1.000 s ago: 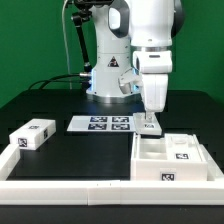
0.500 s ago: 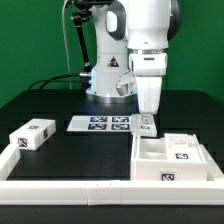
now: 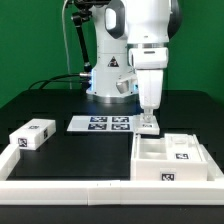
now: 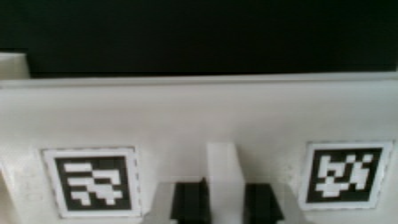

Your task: Assemble cabinet

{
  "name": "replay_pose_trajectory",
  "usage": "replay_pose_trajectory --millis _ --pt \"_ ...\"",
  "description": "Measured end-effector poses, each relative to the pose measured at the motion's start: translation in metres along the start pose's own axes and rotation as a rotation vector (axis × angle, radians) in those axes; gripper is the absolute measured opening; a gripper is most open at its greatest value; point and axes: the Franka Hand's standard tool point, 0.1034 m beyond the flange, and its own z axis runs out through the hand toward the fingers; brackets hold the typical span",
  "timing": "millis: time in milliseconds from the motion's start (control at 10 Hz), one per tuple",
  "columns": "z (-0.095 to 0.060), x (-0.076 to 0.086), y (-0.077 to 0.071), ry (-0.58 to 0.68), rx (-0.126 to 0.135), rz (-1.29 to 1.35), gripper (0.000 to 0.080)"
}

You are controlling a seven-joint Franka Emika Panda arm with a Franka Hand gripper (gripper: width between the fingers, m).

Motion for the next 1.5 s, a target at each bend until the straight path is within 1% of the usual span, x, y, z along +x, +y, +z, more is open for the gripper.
replay_pose_trajectory --millis 100,300,400,500,600,1000,1100,1300,1500 --pt "0.001 0.002 -0.002 0.010 -0.011 0.000 0.0068" --pt "0.001 0.000 -0.001 0.003 0.000 0.001 0.0068" --pt "0.001 0.000 0.005 -0.007 0.010 0.002 0.0068" --pt "0.000 0.000 0.011 -0.009 0.008 0.005 0.0068" --pt "0.000 -0.001 0.014 -0.011 0.009 0.007 0.0069" --pt "0.003 -0.001 0.011 -0.011 0.017 0.008 0.0069" --pt "0.004 -0.001 0.015 -0.014 0.022 0.009 0.0069" --pt "0.004 0.000 0.025 -0.013 0.015 0.020 0.0069" --pt "0.005 0.000 0.023 -0.013 0.018 0.021 0.0069"
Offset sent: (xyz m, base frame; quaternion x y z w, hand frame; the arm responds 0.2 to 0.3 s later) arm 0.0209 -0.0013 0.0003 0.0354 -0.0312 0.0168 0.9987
